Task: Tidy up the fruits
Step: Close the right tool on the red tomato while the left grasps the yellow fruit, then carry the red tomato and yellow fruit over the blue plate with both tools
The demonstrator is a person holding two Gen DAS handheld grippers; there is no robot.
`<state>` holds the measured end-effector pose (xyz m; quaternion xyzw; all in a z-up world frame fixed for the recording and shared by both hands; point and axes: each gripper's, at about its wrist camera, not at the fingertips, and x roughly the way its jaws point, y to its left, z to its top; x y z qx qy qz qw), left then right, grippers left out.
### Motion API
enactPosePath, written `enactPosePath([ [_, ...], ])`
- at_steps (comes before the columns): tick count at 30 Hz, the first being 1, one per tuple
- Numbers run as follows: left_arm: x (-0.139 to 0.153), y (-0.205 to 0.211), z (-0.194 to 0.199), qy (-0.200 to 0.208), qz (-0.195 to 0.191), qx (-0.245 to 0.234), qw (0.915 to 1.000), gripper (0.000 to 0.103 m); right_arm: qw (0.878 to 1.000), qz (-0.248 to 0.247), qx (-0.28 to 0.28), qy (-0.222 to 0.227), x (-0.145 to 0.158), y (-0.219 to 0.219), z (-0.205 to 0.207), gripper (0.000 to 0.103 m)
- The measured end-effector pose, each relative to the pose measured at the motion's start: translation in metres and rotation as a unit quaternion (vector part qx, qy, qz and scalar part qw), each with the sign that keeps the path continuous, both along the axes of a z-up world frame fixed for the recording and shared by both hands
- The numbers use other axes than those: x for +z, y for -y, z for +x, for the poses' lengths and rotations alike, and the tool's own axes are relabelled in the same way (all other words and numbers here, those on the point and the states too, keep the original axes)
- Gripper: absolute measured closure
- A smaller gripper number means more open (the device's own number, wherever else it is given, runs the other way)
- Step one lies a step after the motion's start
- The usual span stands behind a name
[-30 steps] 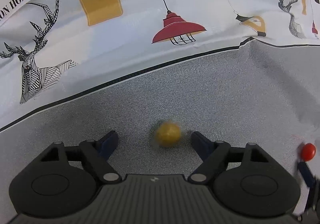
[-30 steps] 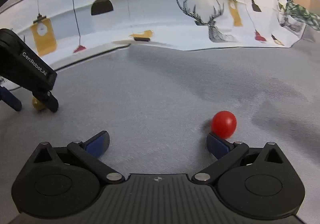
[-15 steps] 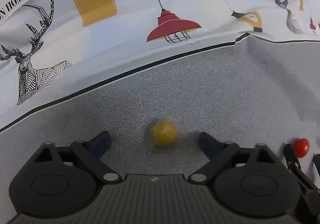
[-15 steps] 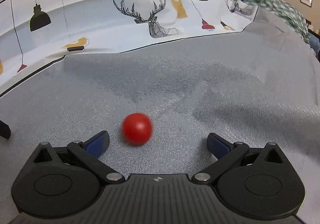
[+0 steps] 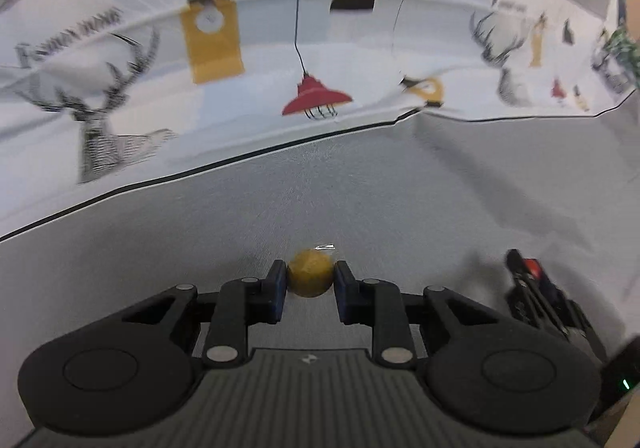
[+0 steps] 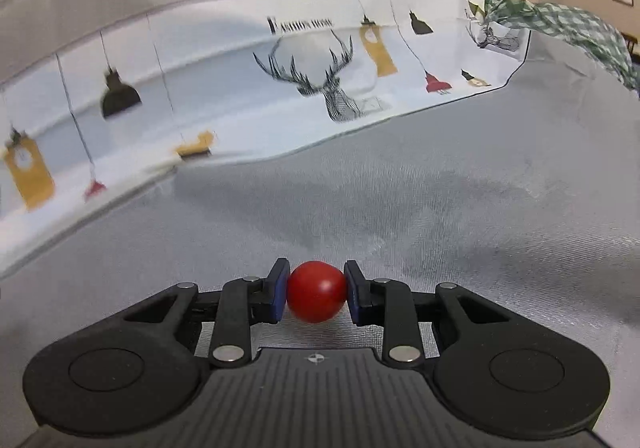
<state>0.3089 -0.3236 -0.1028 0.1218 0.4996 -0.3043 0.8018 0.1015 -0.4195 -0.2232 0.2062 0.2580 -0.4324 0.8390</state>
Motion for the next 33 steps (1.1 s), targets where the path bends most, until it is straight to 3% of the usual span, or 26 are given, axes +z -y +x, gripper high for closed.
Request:
enactPosePath([
  [6, 0.069, -0.070, -0.069, 0.033, -0.020, 0.012, 0.9992, 0.075, 0.995, 0.082, 0.036, 0.043, 0.045, -0.030, -0.032, 0.072],
  [10, 0.097, -0.124, -0.120, 0.012, -0.029, 0.040, 0.9987, 0.075, 0.986, 0.116, 0.107, 0.053, 0.087, -0.079, -0.069, 0.072],
  [16, 0.121, -0.214, -0.202, -0.011, -0.026, 0.075, 0.9968, 0.075, 0.958, 0.143, 0.247, 0.036, 0.145, -0.175, -0.130, 0.072],
  [21, 0.127, -0.290, -0.253, -0.032, -0.026, 0.121, 0.9918, 0.075, 0.932, 0.168, 0.319, 0.029, 0.180, -0.232, -0.158, 0.072],
  [26, 0.130, -0.348, -0.285, -0.030, -0.036, 0.159, 0.9863, 0.075, 0.917, 0.158, 0.366, 0.025, 0.211, -0.276, -0.170, 0.072],
  [33, 0.142, -0.387, -0.301, 0.011, -0.043, 0.193, 0.9802, 0.075, 0.912, 0.097, 0.398, 0.016, 0.245, -0.310, -0.177, 0.072],
])
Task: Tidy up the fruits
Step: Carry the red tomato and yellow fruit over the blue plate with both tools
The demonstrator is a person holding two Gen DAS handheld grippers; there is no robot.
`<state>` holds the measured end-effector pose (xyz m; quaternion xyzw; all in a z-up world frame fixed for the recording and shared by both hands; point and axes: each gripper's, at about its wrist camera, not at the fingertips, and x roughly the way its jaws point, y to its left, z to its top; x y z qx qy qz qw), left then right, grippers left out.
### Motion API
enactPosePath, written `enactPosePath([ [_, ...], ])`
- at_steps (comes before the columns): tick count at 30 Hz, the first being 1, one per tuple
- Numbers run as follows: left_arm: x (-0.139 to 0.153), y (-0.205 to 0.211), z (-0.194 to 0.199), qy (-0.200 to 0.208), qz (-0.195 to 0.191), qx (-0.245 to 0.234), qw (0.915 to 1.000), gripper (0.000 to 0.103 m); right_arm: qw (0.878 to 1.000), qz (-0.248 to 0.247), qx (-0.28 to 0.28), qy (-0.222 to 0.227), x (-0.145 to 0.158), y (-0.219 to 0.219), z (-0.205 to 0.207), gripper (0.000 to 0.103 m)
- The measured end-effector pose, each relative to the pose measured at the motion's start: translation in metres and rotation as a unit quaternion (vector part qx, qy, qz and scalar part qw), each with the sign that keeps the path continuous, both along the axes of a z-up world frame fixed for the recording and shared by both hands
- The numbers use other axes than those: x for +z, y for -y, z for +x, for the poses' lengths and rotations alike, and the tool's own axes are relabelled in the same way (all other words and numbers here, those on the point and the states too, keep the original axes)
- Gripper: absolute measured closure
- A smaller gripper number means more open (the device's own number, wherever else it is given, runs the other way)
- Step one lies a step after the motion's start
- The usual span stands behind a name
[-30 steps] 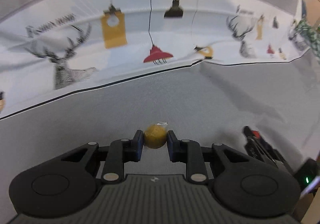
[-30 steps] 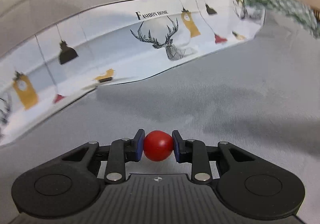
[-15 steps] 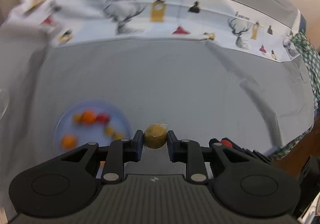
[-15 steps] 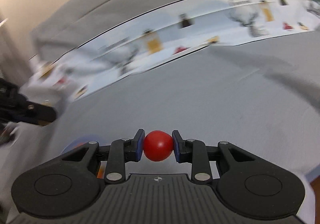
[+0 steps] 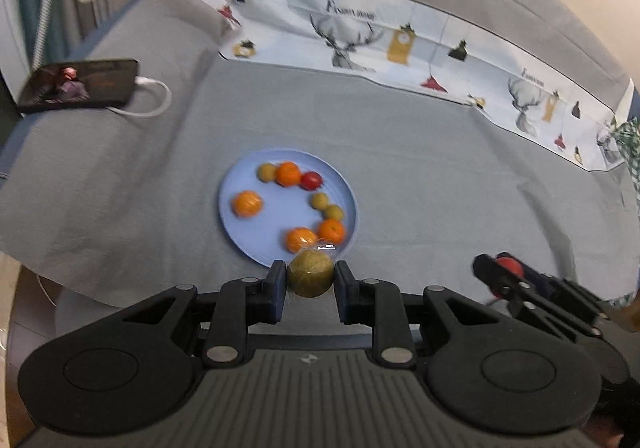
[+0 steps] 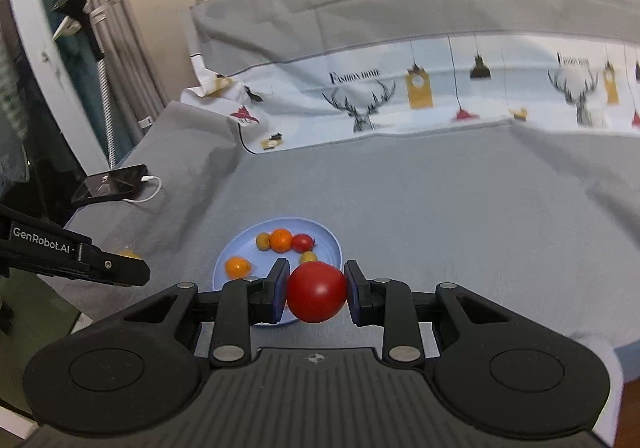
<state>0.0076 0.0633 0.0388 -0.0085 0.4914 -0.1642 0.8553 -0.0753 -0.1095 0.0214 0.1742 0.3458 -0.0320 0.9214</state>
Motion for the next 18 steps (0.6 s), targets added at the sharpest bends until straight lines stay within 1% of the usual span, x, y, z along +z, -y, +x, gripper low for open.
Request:
enactPosePath([
  [2, 0.003, -0.005, -0.004, 0.010, -0.001, 0.006, 0.9999, 0.075, 1.000, -0.014, 0.006, 0.005, 0.006, -0.007, -0.003, 0.072],
  [6, 0.005, -0.011, -0.006, 0.014, -0.008, 0.009, 0.9998, 0.075, 0.999, -0.031, 0.017, 0.006, 0.011, -0.018, -0.003, 0.072],
  [13, 0.001, -0.012, 0.000, -0.001, -0.003, 0.026, 0.9997, 0.075, 0.999, -0.045, 0.017, 0.005, 0.015, -0.024, -0.004, 0.072],
  [18, 0.000, -0.011, 0.001, -0.001, -0.002, 0.026, 0.9997, 0.075, 0.998, -0.051, 0.022, 0.003, 0.015, -0.028, -0.002, 0.072],
])
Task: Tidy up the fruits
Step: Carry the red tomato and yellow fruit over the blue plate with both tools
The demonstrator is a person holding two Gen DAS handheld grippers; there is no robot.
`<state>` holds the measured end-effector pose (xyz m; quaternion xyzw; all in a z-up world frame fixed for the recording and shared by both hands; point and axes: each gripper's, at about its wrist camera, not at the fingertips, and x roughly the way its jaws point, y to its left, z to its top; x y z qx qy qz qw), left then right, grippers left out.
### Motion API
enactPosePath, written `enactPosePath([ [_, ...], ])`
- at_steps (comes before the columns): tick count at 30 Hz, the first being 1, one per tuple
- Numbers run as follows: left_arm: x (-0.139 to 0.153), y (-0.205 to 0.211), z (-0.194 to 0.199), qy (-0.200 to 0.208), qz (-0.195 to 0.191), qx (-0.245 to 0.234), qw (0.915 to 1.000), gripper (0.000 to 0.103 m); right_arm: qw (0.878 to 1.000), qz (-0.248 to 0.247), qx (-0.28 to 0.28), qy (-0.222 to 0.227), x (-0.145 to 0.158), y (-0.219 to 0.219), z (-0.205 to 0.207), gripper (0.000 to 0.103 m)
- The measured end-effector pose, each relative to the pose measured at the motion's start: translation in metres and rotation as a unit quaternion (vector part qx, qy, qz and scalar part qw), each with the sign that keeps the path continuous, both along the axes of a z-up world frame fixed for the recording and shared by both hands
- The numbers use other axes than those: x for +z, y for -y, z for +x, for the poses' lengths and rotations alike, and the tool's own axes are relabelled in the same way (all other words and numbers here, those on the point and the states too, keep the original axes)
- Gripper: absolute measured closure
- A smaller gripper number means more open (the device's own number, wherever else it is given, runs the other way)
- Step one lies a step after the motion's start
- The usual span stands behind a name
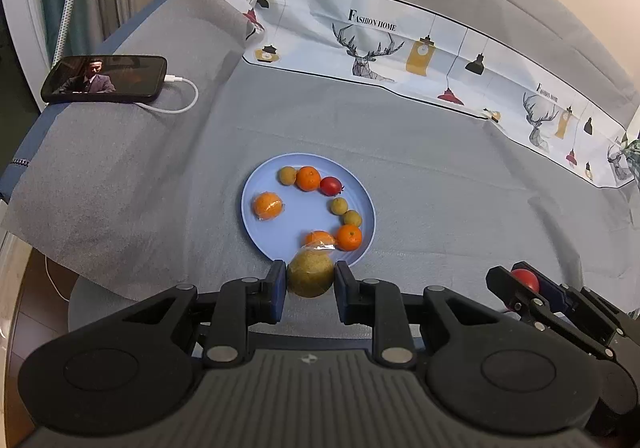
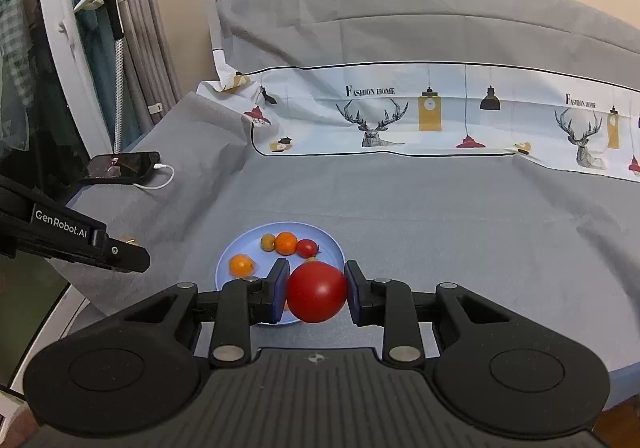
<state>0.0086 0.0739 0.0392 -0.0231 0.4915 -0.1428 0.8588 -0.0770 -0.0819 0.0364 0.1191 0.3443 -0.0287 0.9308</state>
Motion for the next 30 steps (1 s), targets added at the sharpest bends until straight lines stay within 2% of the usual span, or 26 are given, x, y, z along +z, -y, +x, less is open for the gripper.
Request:
enactPosePath([
  [15, -0.014, 0.008, 0.019, -0.015, 0.017, 0.000, 0.9997, 0.075, 1.000, -0.006, 0.018, -0.019, -0.012, -0.003, 0.019, 0.072],
  [23, -0.031, 0.013, 0.046, -0.034, 0.028, 0.001, 0.9990, 0.075, 0.999, 0.001, 0.021, -0.034, -0.028, 0.000, 0.048, 0.072],
  [30, -0.057, 0.020, 0.078, -0.059, 0.038, -0.005, 0.9975, 0.075, 0.998, 0.005, 0.038, -0.052, -0.051, -0.001, 0.082, 0.072],
])
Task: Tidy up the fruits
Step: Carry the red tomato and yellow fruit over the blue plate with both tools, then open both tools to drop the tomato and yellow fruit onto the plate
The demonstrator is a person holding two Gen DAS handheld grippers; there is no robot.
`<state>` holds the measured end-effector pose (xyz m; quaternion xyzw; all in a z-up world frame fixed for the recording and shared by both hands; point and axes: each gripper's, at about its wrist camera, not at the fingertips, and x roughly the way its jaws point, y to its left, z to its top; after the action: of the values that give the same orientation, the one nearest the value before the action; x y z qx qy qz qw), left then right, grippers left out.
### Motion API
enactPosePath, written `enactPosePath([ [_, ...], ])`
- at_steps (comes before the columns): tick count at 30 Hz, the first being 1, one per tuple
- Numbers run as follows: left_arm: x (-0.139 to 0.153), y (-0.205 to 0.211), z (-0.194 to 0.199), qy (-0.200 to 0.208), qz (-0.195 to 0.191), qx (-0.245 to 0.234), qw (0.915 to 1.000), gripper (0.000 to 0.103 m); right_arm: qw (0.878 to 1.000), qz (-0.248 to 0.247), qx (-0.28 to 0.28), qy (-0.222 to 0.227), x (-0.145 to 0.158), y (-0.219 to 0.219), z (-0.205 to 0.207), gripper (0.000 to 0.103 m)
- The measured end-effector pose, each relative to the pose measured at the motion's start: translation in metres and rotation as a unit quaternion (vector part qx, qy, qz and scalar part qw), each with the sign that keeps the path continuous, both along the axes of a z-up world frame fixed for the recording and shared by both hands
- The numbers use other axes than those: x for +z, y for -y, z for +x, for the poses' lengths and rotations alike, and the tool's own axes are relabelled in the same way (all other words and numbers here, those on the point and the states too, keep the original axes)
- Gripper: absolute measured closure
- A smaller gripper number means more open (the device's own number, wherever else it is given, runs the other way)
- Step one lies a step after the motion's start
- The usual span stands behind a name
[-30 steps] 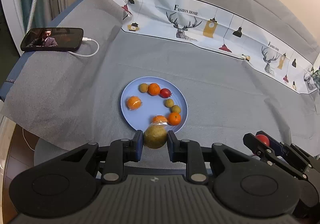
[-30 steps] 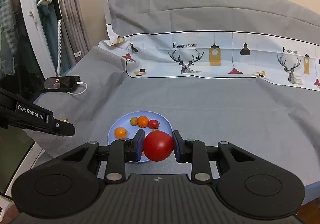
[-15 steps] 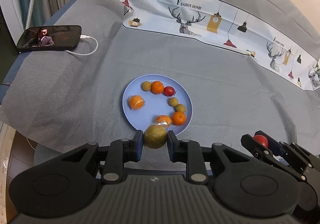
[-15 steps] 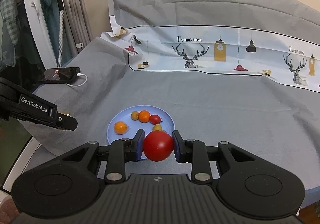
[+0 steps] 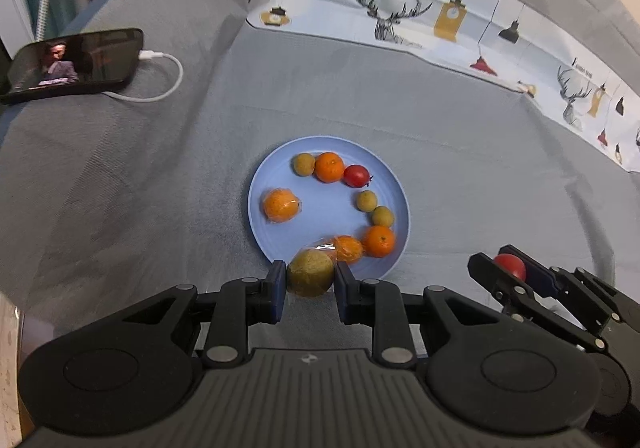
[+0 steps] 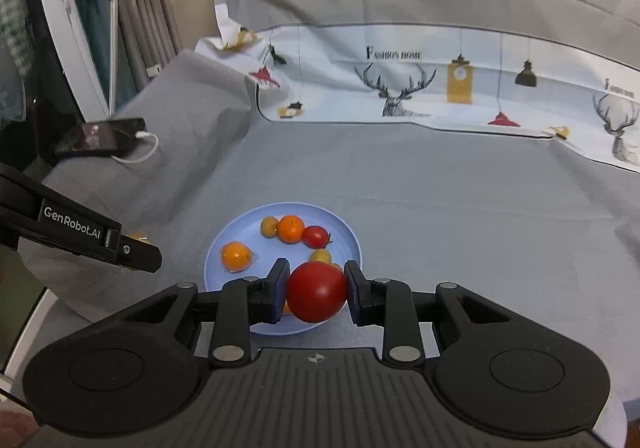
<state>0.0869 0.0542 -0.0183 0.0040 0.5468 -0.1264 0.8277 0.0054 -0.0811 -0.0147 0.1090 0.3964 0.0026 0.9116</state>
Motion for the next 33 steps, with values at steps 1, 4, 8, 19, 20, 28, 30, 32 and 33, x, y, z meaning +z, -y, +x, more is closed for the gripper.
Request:
enactPosePath([
  [1, -0.004, 0.001, 0.005, -0.004, 0.002, -0.002, 1.0000, 0.075, 1.000, 0.000, 0.003, -0.005, -0.005, 0.000, 0.006, 0.072],
  [4, -0.018, 0.005, 0.019, -0.013, 0.007, -0.009, 0.9998, 0.075, 1.000, 0.004, 0.008, -0.020, -0.020, -0.001, 0.023, 0.072],
  [8, -0.039, 0.011, 0.039, -0.026, 0.010, -0.018, 0.9994, 0.075, 0.999, 0.006, 0.021, -0.032, -0.038, -0.002, 0.044, 0.072],
  [19, -0.100, 0.033, 0.085, -0.051, 0.031, -0.047, 0.9971, 0.075, 0.994, -0.031, 0.083, -0.068, -0.100, -0.015, 0.095, 0.072],
  [20, -0.103, 0.032, 0.088, -0.053, 0.034, -0.045, 0.9970, 0.075, 0.993, -0.033, 0.089, -0.070, -0.104, -0.017, 0.098, 0.072],
  [28, -0.086, 0.016, 0.088, -0.008, 0.026, -0.011, 0.9996, 0.000, 0.991, -0.044, 0.113, -0.062, -0.107, -0.024, 0.110, 0.017],
  [30, -0.074, 0.009, 0.077, 0.006, 0.021, -0.015, 0.9996, 0.000, 0.993, -0.060, 0.085, -0.051, -0.095, -0.020, 0.100, 0.010],
  [32, -0.067, 0.006, 0.064, 0.006, 0.032, -0.016, 0.9993, 0.000, 0.994, -0.060, 0.073, -0.053, -0.085, -0.017, 0.085, 0.007],
  [33, -0.063, 0.006, 0.057, 0.010, 0.037, -0.014, 0.9992, 0.000, 0.994, -0.059, 0.068, -0.055, -0.081, -0.016, 0.078, 0.005],
])
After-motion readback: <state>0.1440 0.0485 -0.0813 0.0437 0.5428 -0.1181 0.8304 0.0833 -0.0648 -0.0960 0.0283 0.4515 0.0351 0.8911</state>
